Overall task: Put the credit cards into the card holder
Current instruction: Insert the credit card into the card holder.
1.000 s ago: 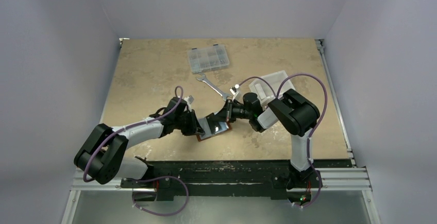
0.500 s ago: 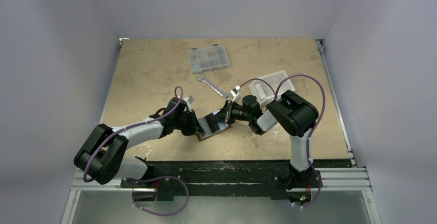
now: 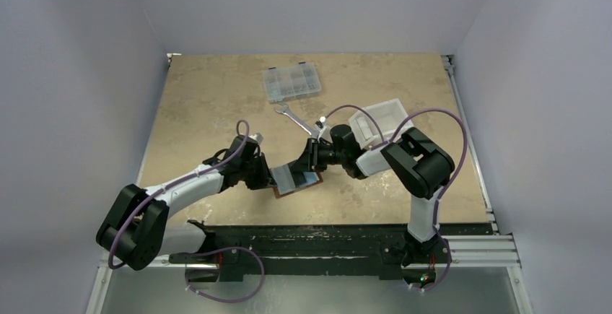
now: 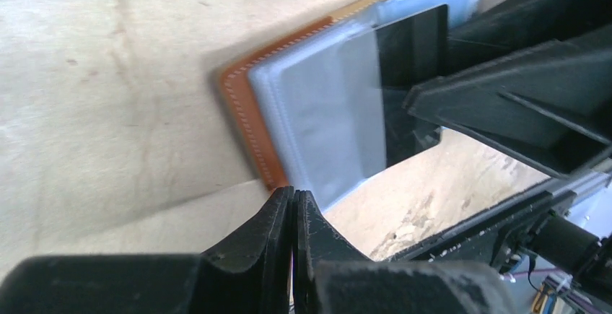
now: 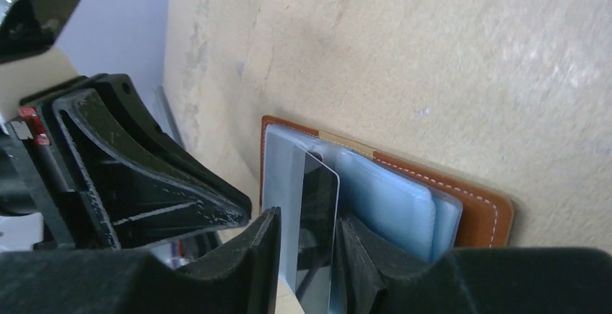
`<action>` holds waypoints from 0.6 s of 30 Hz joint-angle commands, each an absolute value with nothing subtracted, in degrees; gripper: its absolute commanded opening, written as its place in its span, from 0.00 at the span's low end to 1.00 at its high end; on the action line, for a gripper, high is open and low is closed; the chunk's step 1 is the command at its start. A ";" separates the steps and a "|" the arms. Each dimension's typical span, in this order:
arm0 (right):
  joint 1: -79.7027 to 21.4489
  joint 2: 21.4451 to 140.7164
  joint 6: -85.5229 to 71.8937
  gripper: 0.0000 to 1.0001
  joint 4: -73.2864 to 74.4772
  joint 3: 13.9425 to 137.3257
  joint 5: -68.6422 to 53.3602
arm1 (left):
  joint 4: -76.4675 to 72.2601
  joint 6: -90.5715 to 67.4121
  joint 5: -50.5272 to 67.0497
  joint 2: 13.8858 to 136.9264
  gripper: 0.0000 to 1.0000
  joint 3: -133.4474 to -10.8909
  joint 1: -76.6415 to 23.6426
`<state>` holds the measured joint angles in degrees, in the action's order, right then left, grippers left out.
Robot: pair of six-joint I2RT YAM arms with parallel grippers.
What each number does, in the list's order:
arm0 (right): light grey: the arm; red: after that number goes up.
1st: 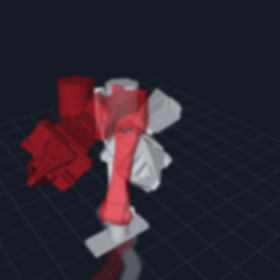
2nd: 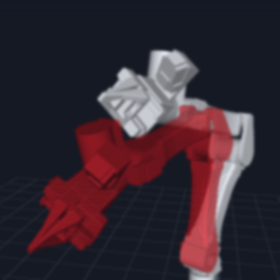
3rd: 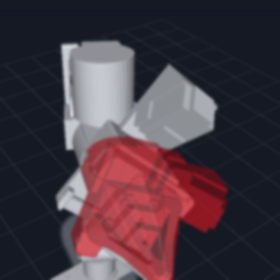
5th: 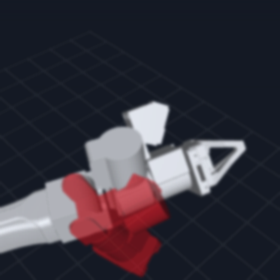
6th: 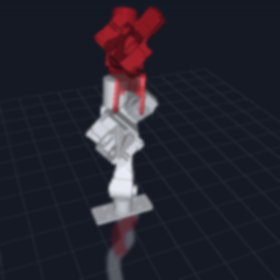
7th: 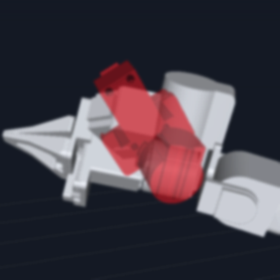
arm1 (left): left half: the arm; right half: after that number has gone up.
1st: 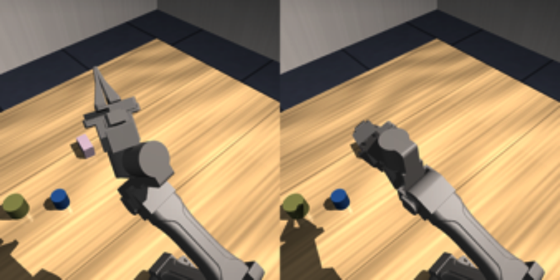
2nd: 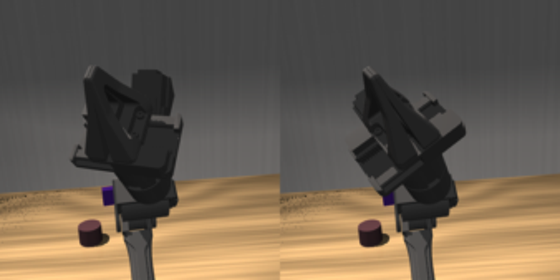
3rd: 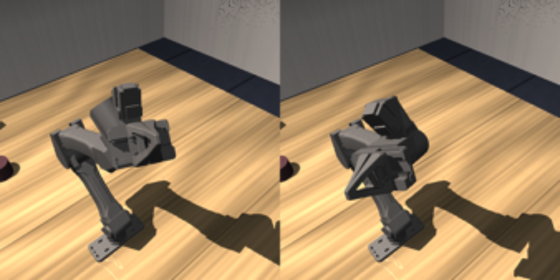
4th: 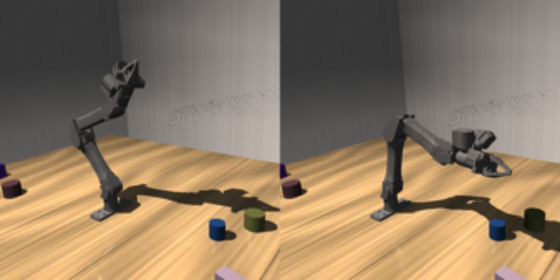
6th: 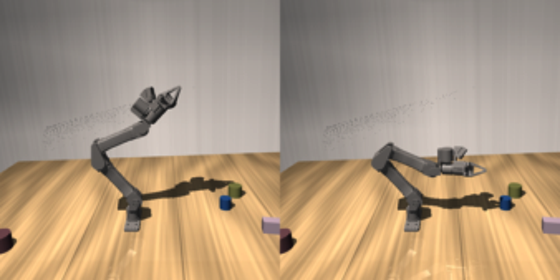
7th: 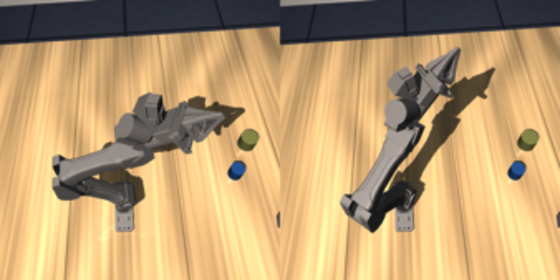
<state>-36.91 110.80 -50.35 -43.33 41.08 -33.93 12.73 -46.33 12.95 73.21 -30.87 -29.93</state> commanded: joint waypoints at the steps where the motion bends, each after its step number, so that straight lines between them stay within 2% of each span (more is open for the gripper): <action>1: -37.18 107.27 -37.74 0.42 -21.93 45.78 -29.34 | 18.14 -44.07 8.10 71.45 0.06 -33.04 -28.57; 4: -37.24 106.46 -34.63 0.45 -15.92 47.49 -27.59 | 16.79 -44.12 7.39 73.43 0.00 -31.82 -28.48; 11: -39.04 105.53 -31.79 0.48 -8.74 50.26 -23.75 | 8.28 -46.82 12.49 78.42 0.00 -27.96 -28.69; 18: -46.73 105.93 -34.70 0.50 -7.97 53.48 -19.72 | 6.85 -47.34 12.64 79.28 0.00 -26.98 -29.16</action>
